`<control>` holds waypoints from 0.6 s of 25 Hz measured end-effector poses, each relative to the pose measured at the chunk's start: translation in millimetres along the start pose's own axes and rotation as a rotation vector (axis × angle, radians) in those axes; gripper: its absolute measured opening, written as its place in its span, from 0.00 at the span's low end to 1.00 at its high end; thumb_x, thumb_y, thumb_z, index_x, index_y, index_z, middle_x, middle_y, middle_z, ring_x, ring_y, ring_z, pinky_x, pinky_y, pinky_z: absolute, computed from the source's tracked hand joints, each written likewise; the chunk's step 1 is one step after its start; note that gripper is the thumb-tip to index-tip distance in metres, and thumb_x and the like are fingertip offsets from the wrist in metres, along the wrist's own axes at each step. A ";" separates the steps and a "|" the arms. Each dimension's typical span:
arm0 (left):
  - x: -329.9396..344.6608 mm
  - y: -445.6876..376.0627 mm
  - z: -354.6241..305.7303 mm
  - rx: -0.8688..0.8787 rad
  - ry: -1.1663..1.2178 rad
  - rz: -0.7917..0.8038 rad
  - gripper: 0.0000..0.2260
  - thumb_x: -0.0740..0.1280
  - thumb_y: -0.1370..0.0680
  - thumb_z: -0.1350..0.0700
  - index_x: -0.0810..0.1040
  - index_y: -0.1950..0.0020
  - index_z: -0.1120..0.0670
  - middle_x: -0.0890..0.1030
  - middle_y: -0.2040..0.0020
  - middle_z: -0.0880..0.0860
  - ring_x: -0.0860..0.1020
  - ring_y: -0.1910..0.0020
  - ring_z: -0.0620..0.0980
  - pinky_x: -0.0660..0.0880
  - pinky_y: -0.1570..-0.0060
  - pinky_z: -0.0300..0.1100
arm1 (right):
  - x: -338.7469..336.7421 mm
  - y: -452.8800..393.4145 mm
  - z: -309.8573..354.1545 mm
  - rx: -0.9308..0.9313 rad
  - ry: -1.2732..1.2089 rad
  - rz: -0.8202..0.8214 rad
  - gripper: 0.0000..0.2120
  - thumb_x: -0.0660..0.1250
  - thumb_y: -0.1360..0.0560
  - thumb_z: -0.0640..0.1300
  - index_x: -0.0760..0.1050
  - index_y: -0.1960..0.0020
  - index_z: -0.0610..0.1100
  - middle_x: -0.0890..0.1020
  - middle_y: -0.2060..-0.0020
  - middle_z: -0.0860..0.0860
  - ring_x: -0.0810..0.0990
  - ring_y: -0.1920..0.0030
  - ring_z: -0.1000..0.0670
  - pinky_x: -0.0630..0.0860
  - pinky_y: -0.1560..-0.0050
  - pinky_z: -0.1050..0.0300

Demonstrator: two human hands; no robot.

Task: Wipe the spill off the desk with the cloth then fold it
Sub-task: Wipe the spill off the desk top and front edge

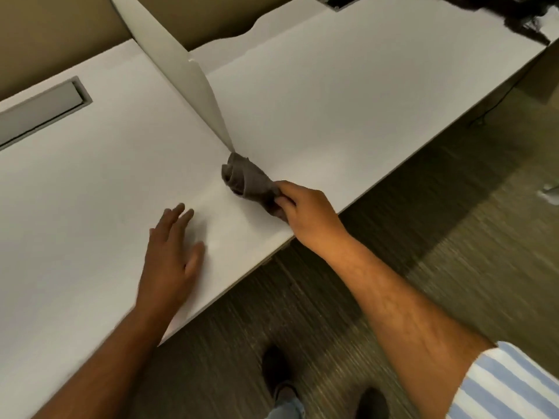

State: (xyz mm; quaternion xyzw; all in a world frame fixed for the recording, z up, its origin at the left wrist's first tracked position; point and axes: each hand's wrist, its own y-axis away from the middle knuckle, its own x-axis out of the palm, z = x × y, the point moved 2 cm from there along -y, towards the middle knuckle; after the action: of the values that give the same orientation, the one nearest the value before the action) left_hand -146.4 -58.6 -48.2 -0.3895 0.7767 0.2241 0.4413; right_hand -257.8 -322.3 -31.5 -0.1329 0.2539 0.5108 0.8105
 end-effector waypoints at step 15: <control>61.6 -97.0 -52.8 -0.252 -0.257 -0.051 0.32 0.52 0.15 0.32 0.52 0.14 0.43 0.56 0.13 0.41 0.56 0.14 0.48 0.56 0.16 0.56 | -65.6 -25.2 -175.7 0.279 -1.380 -0.011 0.14 0.61 0.12 0.47 0.83 0.37 0.60 0.85 0.33 0.51 0.83 0.31 0.48 0.81 0.33 0.41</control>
State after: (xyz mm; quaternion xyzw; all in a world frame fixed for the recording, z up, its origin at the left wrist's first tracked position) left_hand -114.4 -178.0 -74.7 -0.4292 0.6697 0.3563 0.4903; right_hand -306.6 -466.7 -143.5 0.3256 -0.2560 0.4371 0.7984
